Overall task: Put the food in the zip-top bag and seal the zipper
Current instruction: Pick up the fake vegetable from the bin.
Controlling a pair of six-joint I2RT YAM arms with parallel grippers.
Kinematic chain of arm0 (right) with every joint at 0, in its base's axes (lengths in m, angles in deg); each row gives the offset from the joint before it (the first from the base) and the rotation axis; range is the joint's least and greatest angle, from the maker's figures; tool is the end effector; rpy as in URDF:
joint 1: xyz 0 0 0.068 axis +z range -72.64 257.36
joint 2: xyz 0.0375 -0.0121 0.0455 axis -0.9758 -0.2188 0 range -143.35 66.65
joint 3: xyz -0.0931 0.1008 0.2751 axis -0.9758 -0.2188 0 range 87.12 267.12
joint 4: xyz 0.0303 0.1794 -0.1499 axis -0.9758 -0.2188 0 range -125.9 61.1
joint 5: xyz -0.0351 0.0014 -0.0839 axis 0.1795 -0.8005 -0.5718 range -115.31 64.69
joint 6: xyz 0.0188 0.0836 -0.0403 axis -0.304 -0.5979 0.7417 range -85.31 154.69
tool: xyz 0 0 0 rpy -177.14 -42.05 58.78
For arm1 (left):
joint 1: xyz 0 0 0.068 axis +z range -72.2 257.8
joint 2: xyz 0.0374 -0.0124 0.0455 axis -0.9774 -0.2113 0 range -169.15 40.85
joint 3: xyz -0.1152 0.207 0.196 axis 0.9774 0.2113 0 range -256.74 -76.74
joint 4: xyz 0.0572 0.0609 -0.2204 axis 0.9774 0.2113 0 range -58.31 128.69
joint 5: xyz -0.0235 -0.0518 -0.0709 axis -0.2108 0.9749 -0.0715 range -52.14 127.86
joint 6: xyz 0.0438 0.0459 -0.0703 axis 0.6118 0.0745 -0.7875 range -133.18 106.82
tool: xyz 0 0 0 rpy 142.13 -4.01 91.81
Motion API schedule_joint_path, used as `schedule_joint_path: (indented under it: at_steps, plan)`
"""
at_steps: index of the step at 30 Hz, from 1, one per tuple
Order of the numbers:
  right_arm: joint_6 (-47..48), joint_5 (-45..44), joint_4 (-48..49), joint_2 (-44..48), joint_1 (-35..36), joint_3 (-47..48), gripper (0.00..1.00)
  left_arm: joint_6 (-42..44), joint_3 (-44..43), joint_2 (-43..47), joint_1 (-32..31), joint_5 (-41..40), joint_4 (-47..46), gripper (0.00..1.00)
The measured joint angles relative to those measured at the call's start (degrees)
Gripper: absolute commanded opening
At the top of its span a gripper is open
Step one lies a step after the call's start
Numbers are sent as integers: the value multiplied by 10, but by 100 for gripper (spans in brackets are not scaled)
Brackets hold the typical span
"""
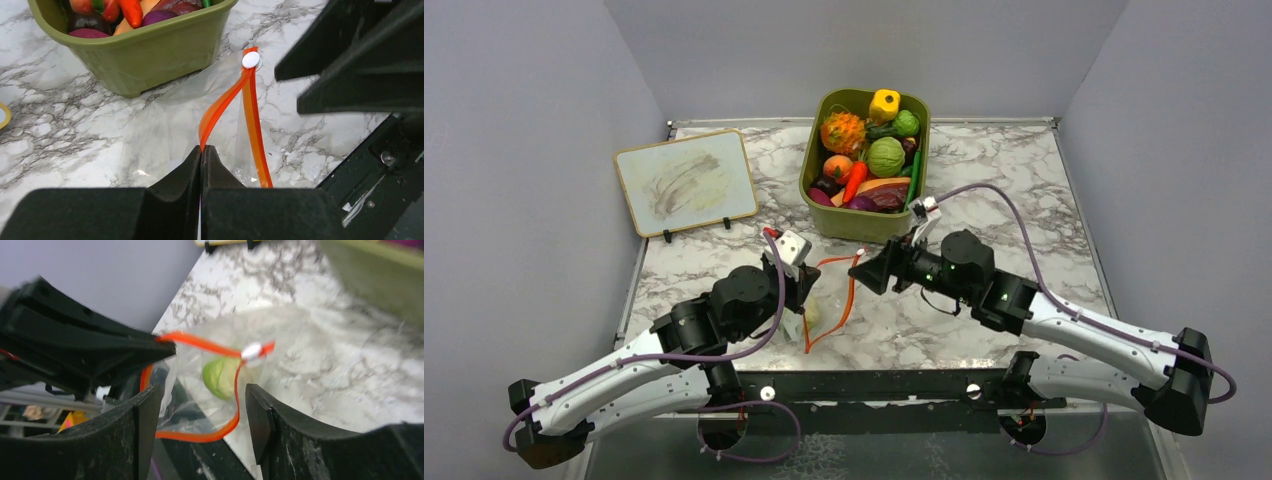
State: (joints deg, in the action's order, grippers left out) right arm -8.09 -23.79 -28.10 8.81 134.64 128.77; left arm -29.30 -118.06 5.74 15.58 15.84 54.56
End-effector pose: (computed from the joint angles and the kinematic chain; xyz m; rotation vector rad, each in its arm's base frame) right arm 0.1277 0.2031 0.3219 -0.2765 2.0111 1.2025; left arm 0.0895 -0.1012 0.3250 0.4809 1.8197 -0.5951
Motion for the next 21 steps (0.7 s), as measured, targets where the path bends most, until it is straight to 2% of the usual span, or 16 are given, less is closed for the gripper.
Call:
schedule_joint_path:
  at_steps: [8, 21]
  plan:
    - [137, -122, -109, -35, -4, 186, 73, 7, 21, 22, 0, 26, -6, 0]
    - [298, -255, -187, -261, -77, 376, 80, 9, 23, 29, 0, 58, -10, 0]
